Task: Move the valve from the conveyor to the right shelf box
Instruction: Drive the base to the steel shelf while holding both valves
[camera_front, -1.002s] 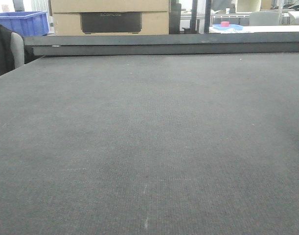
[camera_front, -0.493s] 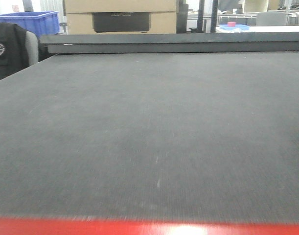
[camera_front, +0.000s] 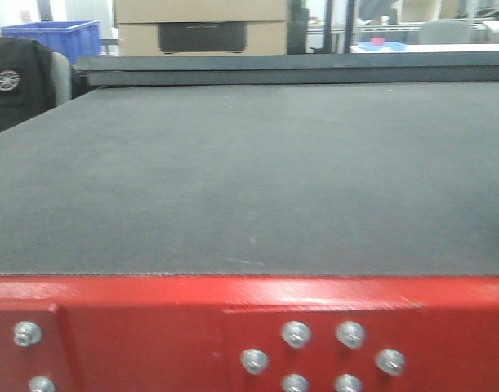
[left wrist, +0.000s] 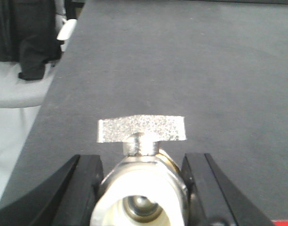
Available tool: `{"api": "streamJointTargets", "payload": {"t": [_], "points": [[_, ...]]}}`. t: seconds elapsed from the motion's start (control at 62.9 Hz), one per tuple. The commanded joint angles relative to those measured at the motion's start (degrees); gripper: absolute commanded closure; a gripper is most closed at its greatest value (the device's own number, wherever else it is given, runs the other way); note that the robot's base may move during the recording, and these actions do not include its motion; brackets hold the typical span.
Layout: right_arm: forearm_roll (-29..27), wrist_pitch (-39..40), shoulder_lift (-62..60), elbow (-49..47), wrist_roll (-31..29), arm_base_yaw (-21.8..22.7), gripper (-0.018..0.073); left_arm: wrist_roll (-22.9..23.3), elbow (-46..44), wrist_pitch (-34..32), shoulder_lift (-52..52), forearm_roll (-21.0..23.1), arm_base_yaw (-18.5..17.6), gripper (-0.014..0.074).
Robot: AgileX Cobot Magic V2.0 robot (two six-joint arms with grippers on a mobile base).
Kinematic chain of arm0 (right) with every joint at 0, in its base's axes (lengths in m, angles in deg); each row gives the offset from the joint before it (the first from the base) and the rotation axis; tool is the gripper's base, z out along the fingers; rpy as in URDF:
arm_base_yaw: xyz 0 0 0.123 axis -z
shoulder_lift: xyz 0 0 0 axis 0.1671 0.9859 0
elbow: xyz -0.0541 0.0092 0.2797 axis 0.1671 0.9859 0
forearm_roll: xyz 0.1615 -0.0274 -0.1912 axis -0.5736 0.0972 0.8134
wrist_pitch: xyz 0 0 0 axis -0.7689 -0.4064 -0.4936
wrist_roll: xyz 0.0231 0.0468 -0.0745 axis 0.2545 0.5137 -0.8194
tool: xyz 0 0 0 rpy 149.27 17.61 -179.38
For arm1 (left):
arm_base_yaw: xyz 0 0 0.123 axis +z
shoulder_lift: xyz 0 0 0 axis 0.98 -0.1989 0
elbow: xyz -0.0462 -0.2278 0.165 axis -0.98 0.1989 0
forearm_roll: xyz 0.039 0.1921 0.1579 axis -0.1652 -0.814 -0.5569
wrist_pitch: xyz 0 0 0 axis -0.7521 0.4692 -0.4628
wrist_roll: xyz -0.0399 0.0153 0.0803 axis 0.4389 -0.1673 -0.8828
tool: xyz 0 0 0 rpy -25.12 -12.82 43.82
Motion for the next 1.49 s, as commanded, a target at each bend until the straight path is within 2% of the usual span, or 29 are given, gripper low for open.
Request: {"api": "streamJointTargets", "payload": {"t": [0.0, 1.479], "points": [[0.27, 3.7, -0.45, -0.49, -0.4, 0.2, 0.0721, 0.41, -0.36, -2.97, 0.39, 0.31, -0.09, 0.0707], [0.27, 3.7, -0.45, -0.49, -0.4, 0.2, 0.0721, 0.41, -0.36, -2.97, 0.39, 0.31, -0.09, 0.0707]]}}
